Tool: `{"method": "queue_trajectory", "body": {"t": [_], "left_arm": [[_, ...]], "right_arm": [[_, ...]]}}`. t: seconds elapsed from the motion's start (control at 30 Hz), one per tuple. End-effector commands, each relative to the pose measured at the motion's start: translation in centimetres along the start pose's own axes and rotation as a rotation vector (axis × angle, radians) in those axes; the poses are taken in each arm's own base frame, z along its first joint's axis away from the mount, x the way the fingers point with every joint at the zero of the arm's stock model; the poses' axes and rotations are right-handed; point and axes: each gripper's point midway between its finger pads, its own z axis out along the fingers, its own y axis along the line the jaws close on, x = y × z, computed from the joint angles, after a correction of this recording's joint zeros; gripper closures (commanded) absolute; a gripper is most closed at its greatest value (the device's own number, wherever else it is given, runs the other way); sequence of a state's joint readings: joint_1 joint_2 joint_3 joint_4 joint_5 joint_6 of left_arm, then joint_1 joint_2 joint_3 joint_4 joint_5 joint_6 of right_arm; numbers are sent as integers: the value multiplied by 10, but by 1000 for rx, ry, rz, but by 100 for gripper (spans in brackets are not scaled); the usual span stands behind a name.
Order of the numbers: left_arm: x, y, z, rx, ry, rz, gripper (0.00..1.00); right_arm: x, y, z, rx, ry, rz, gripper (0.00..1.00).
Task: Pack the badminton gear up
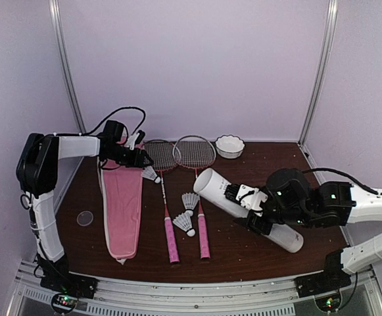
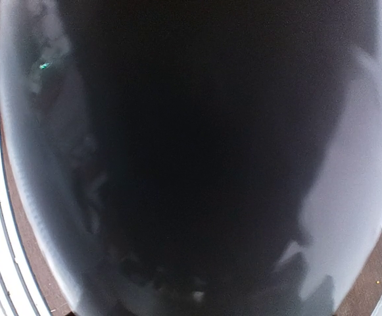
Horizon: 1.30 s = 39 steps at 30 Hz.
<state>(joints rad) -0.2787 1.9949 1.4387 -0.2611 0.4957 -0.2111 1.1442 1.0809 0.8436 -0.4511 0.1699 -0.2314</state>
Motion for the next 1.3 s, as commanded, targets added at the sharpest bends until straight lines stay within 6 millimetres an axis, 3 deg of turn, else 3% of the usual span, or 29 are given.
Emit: {"method": "queue_trajectory", "body": {"t": [0.0,0.2,0.37,0.57,0.67,0.77,0.93,1.1,1.27], "left_arm": [[8,-7,11,67,36,19,46],[27,-8,18,80,73,11,67],[27,-18,12,100,60,17,88],[12,-38,-14,80,17,46,100],[-9,-80,-47,102,-48,141,100],[-23,-145,-86,174,-111,291,100],[-20,-241,-154,298,-217,562,100],[-3,-303,-209,416,-287,714,100],[16,-337,-231,468,-282,813,100]], "right_arm": [[-3,-4,-4,10,-25,24,65],[-4,-4,-3,8,-24,23,65],[-2,-5,-1,16,-18,22,65],[-5,-7,2,33,-28,32,65],[-7,-10,3,50,-38,36,65],[-11,-14,4,67,-57,40,65],[-21,-19,1,89,-109,53,65],[-23,-20,3,92,-110,43,65],[-26,-19,6,88,-119,57,65]]}}
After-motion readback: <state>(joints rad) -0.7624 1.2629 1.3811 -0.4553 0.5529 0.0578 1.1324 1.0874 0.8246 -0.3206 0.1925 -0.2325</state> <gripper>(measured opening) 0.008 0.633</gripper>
